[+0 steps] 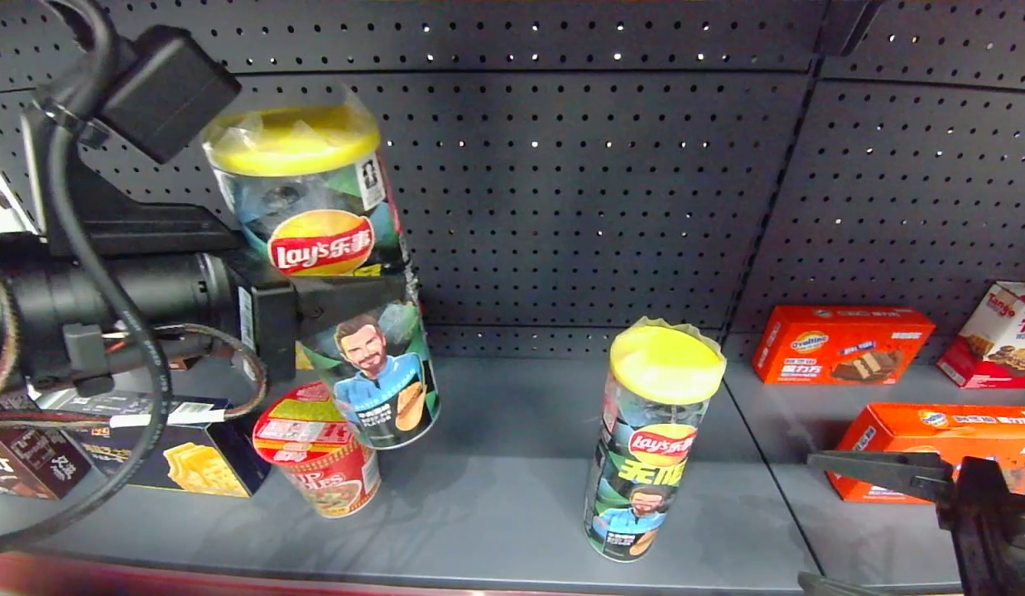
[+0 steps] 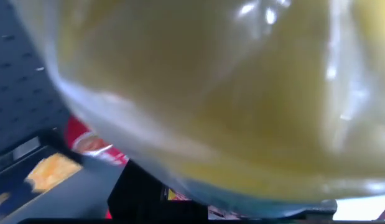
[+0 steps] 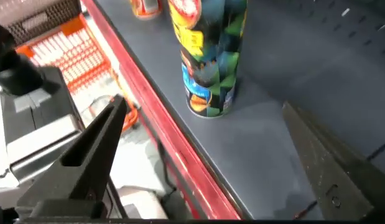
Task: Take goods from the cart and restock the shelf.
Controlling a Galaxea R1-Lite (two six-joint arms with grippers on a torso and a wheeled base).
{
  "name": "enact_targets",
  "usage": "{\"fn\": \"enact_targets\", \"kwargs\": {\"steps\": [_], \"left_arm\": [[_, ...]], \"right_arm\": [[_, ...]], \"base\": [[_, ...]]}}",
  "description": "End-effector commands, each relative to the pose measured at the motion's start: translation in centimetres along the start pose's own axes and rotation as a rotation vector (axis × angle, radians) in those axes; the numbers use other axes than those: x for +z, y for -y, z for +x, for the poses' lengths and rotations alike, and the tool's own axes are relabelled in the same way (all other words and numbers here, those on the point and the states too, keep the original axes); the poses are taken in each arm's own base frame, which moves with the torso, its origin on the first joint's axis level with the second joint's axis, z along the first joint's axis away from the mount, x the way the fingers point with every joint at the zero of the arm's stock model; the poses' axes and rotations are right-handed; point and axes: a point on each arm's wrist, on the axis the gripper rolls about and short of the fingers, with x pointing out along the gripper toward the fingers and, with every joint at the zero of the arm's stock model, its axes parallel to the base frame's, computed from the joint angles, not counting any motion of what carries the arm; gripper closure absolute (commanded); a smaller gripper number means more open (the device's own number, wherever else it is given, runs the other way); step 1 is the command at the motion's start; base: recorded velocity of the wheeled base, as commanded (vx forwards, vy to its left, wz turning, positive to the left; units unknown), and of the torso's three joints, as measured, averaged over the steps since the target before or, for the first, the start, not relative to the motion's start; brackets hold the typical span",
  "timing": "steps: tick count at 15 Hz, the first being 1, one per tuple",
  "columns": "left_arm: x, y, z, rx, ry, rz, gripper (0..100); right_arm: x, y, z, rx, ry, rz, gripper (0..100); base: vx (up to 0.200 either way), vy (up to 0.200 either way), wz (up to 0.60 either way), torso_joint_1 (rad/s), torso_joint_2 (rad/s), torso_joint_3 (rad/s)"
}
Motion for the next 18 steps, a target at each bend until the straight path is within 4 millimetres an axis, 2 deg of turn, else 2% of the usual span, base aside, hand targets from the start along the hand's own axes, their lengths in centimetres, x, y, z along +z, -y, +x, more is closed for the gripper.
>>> {"fn": "enact_targets", "kwargs": {"steps": [1, 8, 10, 13, 16, 18], "left_arm": [[-0.9, 0.3, 2.5, -0.059, -0.048, -0.004, 100], [-1.8, 0.8, 7.6, -0.213, -0.106, -0.014, 100], [-2.2, 0.4, 10.0, -0.21, -0.11, 0.0, 100], [-3.2, -1.6, 13.8, -0.207, -0.056, 0.013, 100], [-3.8, -2.8, 16.4, -0.271, -0.018, 0.033, 100], [-3.8, -3.1, 17.3, -0.319, 0.007, 0.034, 100]], "right_arm": [[0.9, -0.5, -1.2, -0.009, 0.065, -0.027, 0], [1.5, -0.7, -2.0, -0.047, 0.112, 0.006, 0], [1.7, -0.9, -2.4, -0.051, 0.131, 0.005, 0], [1.9, -1.0, -2.8, -0.049, 0.15, 0.013, 0], [1.8, -1.2, -3.1, -0.046, 0.159, 0.01, 0], [1.8, -1.3, -3.3, -0.045, 0.168, 0.012, 0]], "base": [[0.0, 0.0, 0.0, 0.0, 0.0, 0.0], [0.0, 0.0, 0.0, 0.0, 0.0, 0.0], [0.0, 0.0, 0.0, 0.0, 0.0, 0.0], [0.0, 0.0, 0.0, 0.0, 0.0, 0.0], [0.0, 0.0, 0.0, 0.0, 0.0, 0.0], [0.0, 0.0, 0.0, 0.0, 0.0, 0.0]]}}
